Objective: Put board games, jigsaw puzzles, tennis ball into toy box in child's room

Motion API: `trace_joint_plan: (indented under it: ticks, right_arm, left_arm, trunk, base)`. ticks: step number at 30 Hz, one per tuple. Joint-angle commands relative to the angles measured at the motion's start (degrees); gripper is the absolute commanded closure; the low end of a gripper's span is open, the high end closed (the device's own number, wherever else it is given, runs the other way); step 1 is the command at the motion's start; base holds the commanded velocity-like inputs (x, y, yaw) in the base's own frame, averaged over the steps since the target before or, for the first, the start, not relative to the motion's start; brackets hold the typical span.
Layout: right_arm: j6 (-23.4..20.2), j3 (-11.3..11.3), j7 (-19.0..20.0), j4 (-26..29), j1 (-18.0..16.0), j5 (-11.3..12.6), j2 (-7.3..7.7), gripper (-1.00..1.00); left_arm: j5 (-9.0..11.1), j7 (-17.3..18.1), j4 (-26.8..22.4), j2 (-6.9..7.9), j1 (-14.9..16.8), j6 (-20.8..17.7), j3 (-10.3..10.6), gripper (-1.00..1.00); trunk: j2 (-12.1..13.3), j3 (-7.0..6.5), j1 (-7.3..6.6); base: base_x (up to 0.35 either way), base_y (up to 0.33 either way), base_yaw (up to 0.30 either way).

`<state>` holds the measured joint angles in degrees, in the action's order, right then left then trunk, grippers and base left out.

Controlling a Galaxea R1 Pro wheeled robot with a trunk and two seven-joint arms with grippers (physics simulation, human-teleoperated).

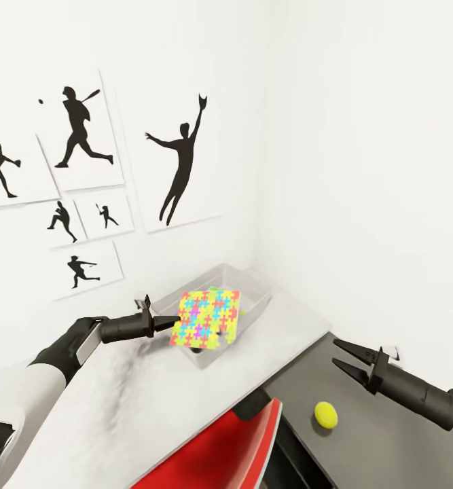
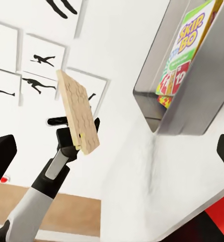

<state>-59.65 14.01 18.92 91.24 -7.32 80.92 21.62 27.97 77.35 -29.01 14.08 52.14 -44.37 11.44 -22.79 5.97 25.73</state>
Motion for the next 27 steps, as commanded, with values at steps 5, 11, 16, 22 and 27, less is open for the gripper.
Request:
trace_joint_plan:
  ticks: [5, 11, 16, 22, 27]
  right_arm:
    - [-0.2, 0.1, 0.6, 0.0, -0.1, -0.6, 0.00, -1.00]
    - [-0.2, 0.1, 0.6, 0.0, -0.1, -0.6, 0.00, -1.00]
    - [-0.2, 0.1, 0.6, 0.0, -0.1, -0.6, 0.00, -1.00]
    - [-0.2, 0.1, 0.6, 0.0, -0.1, -0.6, 0.00, -1.00]
    - [-0.2, 0.1, 0.6, 0.0, -0.1, -0.6, 0.00, -1.00]
  left_arm:
    - [0.4, 0.1, 0.0, 0.07, 0.1, -0.5, 0.3, 1.00]
    - [0.3, 0.1, 0.0, 0.07, 0.1, -0.5, 0.3, 1.00]
    - [0.4, 0.1, 0.0, 0.07, 0.1, -0.5, 0.3, 1.00]
    - [0.4, 0.1, 0.0, 0.07, -0.4, -0.5, 0.3, 1.00]
    - [0.4, 0.1, 0.0, 0.07, -0.4, -0.5, 0.3, 1.00]
  trunk:
    - [-0.1, 0.13, 0.05]
    - [-0.1, 0.13, 0.05]
    - [-0.1, 0.13, 0.05]
    - [-0.1, 0.13, 0.05]
    - [-0.1, 0.13, 0.05]
  base:
    - [0.055, 0.000, 0.002]
    - [0.067, 0.000, 0.000]
    - [0.085, 0.000, 0.000]
    - [0.021, 0.000, 0.000]
    - [0.001, 0.000, 0.000]
